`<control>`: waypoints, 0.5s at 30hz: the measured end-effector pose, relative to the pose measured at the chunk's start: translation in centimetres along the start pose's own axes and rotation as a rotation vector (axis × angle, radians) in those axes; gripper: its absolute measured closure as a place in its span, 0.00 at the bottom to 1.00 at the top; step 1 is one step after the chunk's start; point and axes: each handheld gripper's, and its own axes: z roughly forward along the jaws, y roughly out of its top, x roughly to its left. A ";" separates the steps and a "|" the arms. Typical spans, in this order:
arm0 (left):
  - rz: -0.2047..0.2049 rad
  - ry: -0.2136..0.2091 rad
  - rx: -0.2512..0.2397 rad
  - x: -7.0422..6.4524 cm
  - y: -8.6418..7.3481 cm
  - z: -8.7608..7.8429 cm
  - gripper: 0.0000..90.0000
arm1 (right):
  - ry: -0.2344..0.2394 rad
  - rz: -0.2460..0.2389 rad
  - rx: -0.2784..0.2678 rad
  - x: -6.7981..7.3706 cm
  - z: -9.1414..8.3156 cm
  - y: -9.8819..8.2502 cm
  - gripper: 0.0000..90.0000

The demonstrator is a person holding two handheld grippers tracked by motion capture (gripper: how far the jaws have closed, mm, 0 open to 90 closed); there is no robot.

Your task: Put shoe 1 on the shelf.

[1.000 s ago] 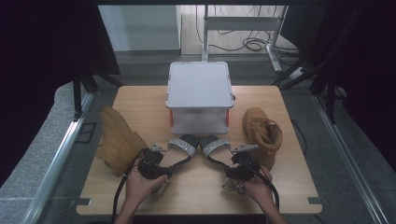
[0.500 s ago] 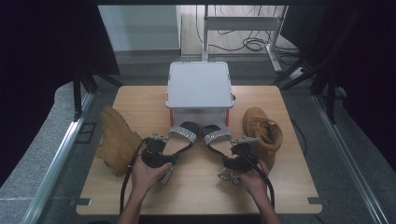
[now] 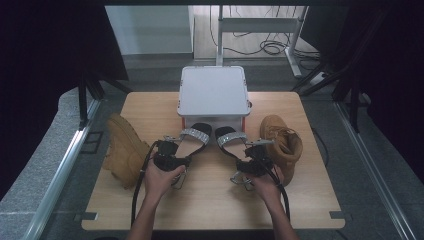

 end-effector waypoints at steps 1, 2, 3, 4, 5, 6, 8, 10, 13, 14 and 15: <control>0.001 0.003 0.002 0.0 0.1 0.0 0.46 | -0.002 0.005 -0.001 0.0 0.1 0.1 0.47; 0.001 0.000 0.002 0.0 0.2 0.1 0.46 | -0.008 0.003 0.001 0.0 0.2 0.2 0.47; -0.005 0.000 -0.002 0.0 0.3 0.3 0.46 | -0.014 0.004 0.000 0.1 0.3 0.3 0.47; -0.007 0.003 -0.007 -0.1 0.4 0.4 0.46 | -0.020 0.009 0.000 0.1 0.4 0.4 0.47; -0.010 0.010 -0.005 -0.2 0.6 0.4 0.46 | -0.025 0.013 -0.001 0.0 0.5 0.5 0.47; -0.006 0.015 -0.006 -0.4 0.7 0.6 0.46 | -0.024 0.019 -0.002 0.0 0.6 0.6 0.47; -0.007 0.007 -0.007 -0.6 1.0 1.0 0.46 | -0.028 0.026 -0.002 -0.1 0.8 0.8 0.47; -0.015 0.004 -0.007 -0.8 1.3 1.3 0.46 | -0.039 0.026 -0.001 0.0 1.0 1.1 0.47; -0.024 0.006 -0.010 -0.8 1.6 1.7 0.46 | -0.043 0.034 -0.007 0.0 1.1 1.6 0.47; -0.028 0.009 -0.011 -0.8 1.7 1.8 0.46 | -0.047 0.035 -0.007 0.0 1.0 1.7 0.47; -0.030 0.016 -0.017 -0.8 1.8 1.9 0.46 | -0.049 0.036 -0.011 0.0 1.1 1.8 0.47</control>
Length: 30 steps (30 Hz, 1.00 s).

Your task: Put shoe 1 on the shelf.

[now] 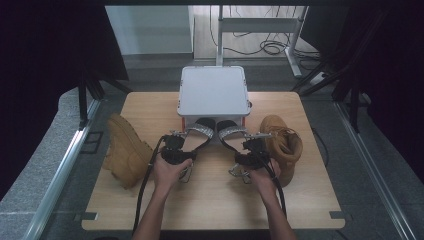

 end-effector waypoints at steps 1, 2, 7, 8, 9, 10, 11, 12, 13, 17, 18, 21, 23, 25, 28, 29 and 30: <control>-0.003 0.008 -0.002 0.0 0.1 0.1 0.46 | -0.005 0.006 -0.002 0.0 0.1 0.2 0.47; -0.007 0.013 -0.001 0.1 0.2 0.2 0.46 | -0.006 0.014 -0.002 -0.1 0.1 0.3 0.47; -0.021 0.028 -0.002 0.3 0.5 0.6 0.46 | -0.017 0.030 0.008 -0.1 0.8 0.6 0.47; -0.023 0.031 -0.001 0.3 0.5 0.7 0.46 | -0.015 0.032 0.010 0.0 1.0 0.6 0.47; -0.026 0.028 0.002 0.4 0.6 0.7 0.46 | -0.014 0.032 0.014 0.0 1.1 0.6 0.47; -0.035 0.028 0.005 0.5 0.7 0.9 0.46 | -0.011 0.034 0.017 0.1 1.3 0.6 0.47; -0.037 0.029 0.007 0.5 0.7 1.0 0.46 | -0.008 0.039 0.018 0.2 1.5 0.7 0.47; -0.043 0.028 0.011 0.6 0.8 1.1 0.46 | -0.009 0.041 0.016 0.2 1.7 0.8 0.47; -0.044 0.028 0.014 0.6 0.9 1.3 0.46 | -0.012 0.054 0.015 0.3 1.8 0.9 0.47; -0.038 0.041 0.028 0.6 1.1 1.7 0.46 | -0.031 0.063 0.018 0.7 2.4 1.4 0.47; -0.038 0.042 0.029 0.6 1.2 1.8 0.46 | -0.025 0.073 0.019 0.8 2.5 1.6 0.47; -0.048 0.042 0.034 0.7 1.4 2.4 0.46 | -0.025 0.080 0.008 1.0 2.7 2.1 0.47; -0.049 0.047 0.038 0.8 1.6 2.7 0.46 | -0.027 0.084 -0.002 1.1 2.9 2.4 0.47; -0.052 0.044 0.032 0.9 1.8 2.9 0.46 | -0.034 0.092 -0.003 1.0 3.1 2.6 0.47; -0.059 0.047 0.037 1.2 2.0 3.3 0.46 | -0.038 0.103 0.006 1.0 3.8 2.8 0.47; -0.061 0.048 0.038 1.3 2.0 3.5 0.46 | -0.036 0.110 0.009 0.9 4.0 2.8 0.47; -0.062 0.048 0.041 1.3 2.1 3.6 0.46 | -0.033 0.115 0.008 0.9 4.2 2.9 0.47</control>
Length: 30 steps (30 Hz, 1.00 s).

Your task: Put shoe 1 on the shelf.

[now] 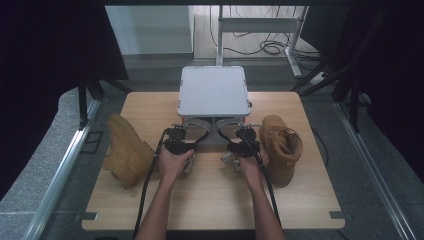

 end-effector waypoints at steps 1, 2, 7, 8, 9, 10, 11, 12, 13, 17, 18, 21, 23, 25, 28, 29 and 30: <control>-0.003 0.001 0.002 0.1 0.1 0.2 0.46 | -0.004 -0.002 0.000 0.0 0.2 0.1 0.47; -0.004 0.002 0.001 0.1 0.1 0.3 0.46 | -0.012 -0.004 0.004 0.0 0.3 0.1 0.47; -0.004 0.000 0.004 0.1 0.4 0.9 0.46 | -0.008 0.006 0.007 0.1 0.9 0.3 0.47; -0.007 -0.001 0.005 0.1 0.4 1.0 0.46 | -0.012 0.006 0.009 0.1 1.1 0.3 0.47; -0.007 0.001 0.007 0.0 0.5 1.1 0.46 | -0.010 0.013 0.007 0.1 1.2 0.4 0.47; -0.006 0.003 0.006 0.0 0.6 1.1 0.46 | -0.014 0.013 0.009 0.0 1.3 0.4 0.47; -0.010 0.004 0.003 0.0 0.6 1.2 0.46 | -0.015 0.015 0.004 0.0 1.4 0.5 0.47; -0.013 0.004 0.002 0.1 0.7 1.3 0.46 | -0.017 0.019 0.005 0.0 1.5 0.5 0.47; -0.020 0.006 0.004 0.1 0.7 1.4 0.46 | -0.020 0.018 0.008 0.0 1.6 0.5 0.47; -0.028 0.018 0.007 -0.1 0.7 2.0 0.46 | -0.015 0.030 0.014 0.2 2.1 0.5 0.47; -0.024 0.018 0.015 -0.1 0.6 2.2 0.46 | -0.016 0.029 0.017 0.3 2.2 0.5 0.47; -0.014 0.026 0.030 -0.2 0.7 2.4 0.46 | -0.023 0.037 0.020 0.5 2.6 0.4 0.46; -0.021 0.031 0.029 -0.2 0.7 2.5 0.46 | -0.029 0.030 0.030 0.6 2.9 0.3 0.46; -0.045 0.026 0.021 -0.1 0.7 2.7 0.45 | -0.036 0.022 0.043 0.6 3.2 0.2 0.46; -0.068 0.011 -0.035 -0.2 1.0 2.1 0.39 | -0.036 0.027 0.052 0.6 3.3 0.3 0.44; -0.064 -0.002 -0.041 -0.2 1.1 1.9 0.35 | -0.039 0.036 0.038 0.7 3.1 0.4 0.40; -0.062 -0.001 -0.044 -0.1 1.1 1.6 0.33 | -0.042 0.038 0.024 0.6 2.8 0.4 0.36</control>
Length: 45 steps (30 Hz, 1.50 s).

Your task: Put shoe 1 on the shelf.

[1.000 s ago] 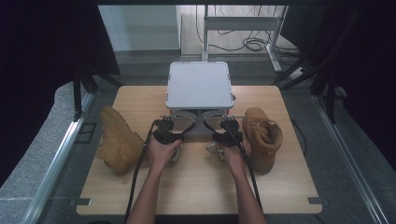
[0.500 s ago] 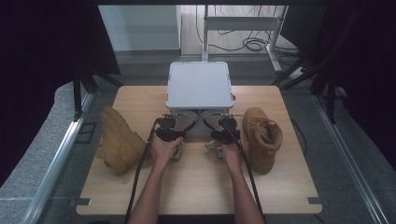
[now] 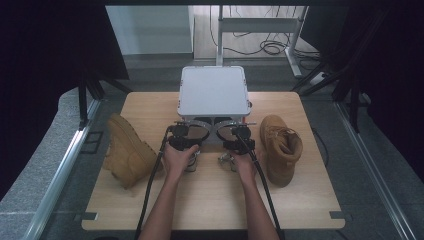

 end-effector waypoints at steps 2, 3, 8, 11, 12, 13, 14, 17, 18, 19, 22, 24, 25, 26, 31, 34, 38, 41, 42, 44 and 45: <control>-0.004 -0.029 0.010 0.2 0.0 -0.3 0.28 | 0.017 -0.006 -0.019 -0.2 -0.8 0.2 0.32; 0.006 -0.038 0.005 0.2 -0.1 -0.6 0.27 | 0.035 -0.005 -0.020 -0.3 -1.0 0.2 0.31; 0.069 -0.073 -0.054 0.6 -1.1 -3.2 0.27 | 0.148 -0.007 -0.089 -1.2 -3.3 -0.7 0.28; 0.116 -0.106 -0.097 1.0 -2.0 -4.9 0.28 | 0.221 -0.036 -0.187 -1.7 -5.7 -1.8 0.28; 0.129 -0.119 -0.106 1.2 -2.3 -5.5 0.28 | 0.233 -0.051 -0.199 -1.8 -6.1 -2.0 0.28; 0.142 -0.133 -0.120 1.5 -2.7 -6.0 0.28 | 0.247 -0.063 -0.209 -2.0 -6.6 -2.4 0.29; 0.155 -0.141 -0.123 1.7 -3.1 -6.4 0.29 | 0.267 -0.084 -0.216 -2.2 -7.2 -2.8 0.29; 0.156 -0.194 -0.129 2.5 -4.1 -7.5 0.29 | 0.285 -0.117 -0.227 -2.7 -8.2 -3.9 0.29; 0.164 -0.206 -0.127 2.7 -4.6 -7.9 0.30 | 0.292 -0.128 -0.228 -2.9 -8.5 -4.4 0.29; 0.171 -0.205 -0.126 2.8 -5.0 -8.1 0.30 | 0.303 -0.138 -0.226 -3.2 -8.6 -5.0 0.29; 0.180 -0.223 -0.117 3.1 -6.2 -8.5 0.30 | 0.307 -0.166 -0.210 -3.7 -8.7 -6.2 0.28; 0.191 -0.237 -0.107 3.4 -7.2 -8.7 0.30 | 0.314 -0.184 -0.203 -3.9 -8.6 -7.2 0.29; 0.190 -0.238 -0.105 3.5 -7.5 -8.8 0.30 | 0.322 -0.194 -0.198 -3.9 -8.6 -7.7 0.29; 0.192 -0.240 -0.099 3.7 -7.9 -8.8 0.30 | 0.322 -0.202 -0.195 -3.9 -8.5 -7.9 0.29; 0.196 -0.251 -0.082 4.4 -9.5 -9.0 0.30 | 0.291 -0.250 -0.175 -3.8 -7.9 -9.1 0.29; 0.207 -0.253 -0.082 4.3 -10.0 -9.0 0.30 | 0.279 -0.259 -0.175 -3.8 -7.5 -9.4 0.29; 0.235 -0.267 -0.073 3.8 -10.7 -8.9 0.31 | 0.261 -0.262 -0.170 -3.9 -7.3 -9.6 0.29; 0.260 -0.256 -0.067 3.4 -11.0 -8.5 0.31 | 0.260 -0.253 -0.175 -4.1 -7.4 -9.6 0.29; 0.262 -0.253 -0.062 3.2 -11.1 -8.3 0.31 | 0.262 -0.250 -0.177 -4.2 -7.4 -9.5 0.29; 0.276 -0.232 -0.056 2.8 -11.1 -7.8 0.31 | 0.260 -0.245 -0.174 -4.2 -7.3 -9.6 0.29; 0.283 -0.222 -0.054 2.6 -11.2 -7.7 0.32 | 0.262 -0.244 -0.174 -4.2 -7.1 -9.6 0.29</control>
